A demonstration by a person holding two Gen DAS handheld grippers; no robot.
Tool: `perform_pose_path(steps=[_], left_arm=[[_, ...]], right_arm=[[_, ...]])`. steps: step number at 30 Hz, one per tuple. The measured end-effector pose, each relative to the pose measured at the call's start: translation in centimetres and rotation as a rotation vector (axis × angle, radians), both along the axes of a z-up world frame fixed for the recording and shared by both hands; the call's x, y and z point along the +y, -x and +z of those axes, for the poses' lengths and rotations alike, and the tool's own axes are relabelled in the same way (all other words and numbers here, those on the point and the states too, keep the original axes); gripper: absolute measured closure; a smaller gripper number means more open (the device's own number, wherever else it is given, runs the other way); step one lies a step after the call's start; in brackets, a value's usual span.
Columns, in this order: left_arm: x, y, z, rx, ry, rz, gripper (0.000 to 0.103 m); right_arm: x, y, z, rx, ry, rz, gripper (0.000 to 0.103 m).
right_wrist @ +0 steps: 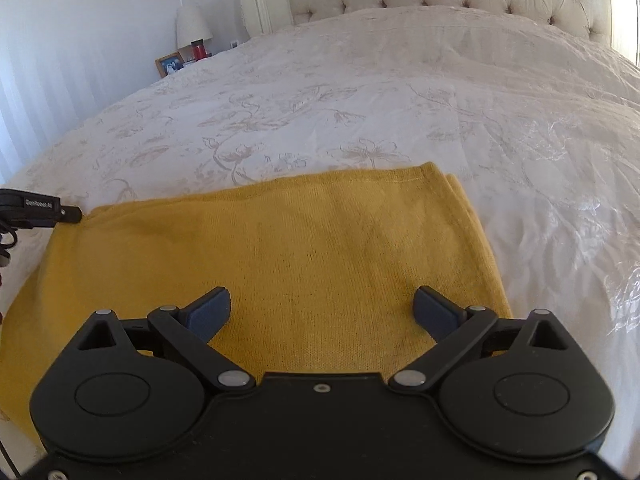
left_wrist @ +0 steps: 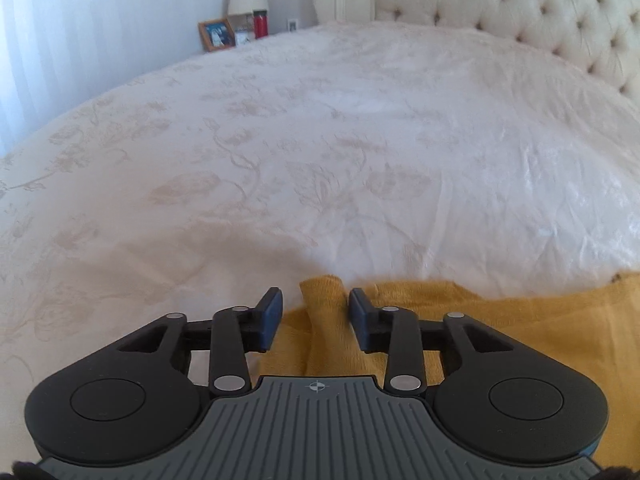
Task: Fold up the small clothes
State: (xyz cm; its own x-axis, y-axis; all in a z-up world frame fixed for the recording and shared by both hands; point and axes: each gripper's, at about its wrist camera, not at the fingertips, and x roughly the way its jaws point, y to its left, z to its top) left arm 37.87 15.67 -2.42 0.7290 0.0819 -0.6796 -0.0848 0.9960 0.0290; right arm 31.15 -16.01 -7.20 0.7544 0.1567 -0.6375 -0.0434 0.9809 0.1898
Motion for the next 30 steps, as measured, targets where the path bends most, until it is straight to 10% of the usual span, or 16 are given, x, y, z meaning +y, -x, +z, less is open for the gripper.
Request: perform_pose_path(steps=[30], left_arm=[[-1.5, 11.7, -1.2, 0.027, 0.01, -0.166, 0.052]], right_arm=[[1.2, 0.4, 0.6, -0.026, 0.024, 0.03, 0.002]])
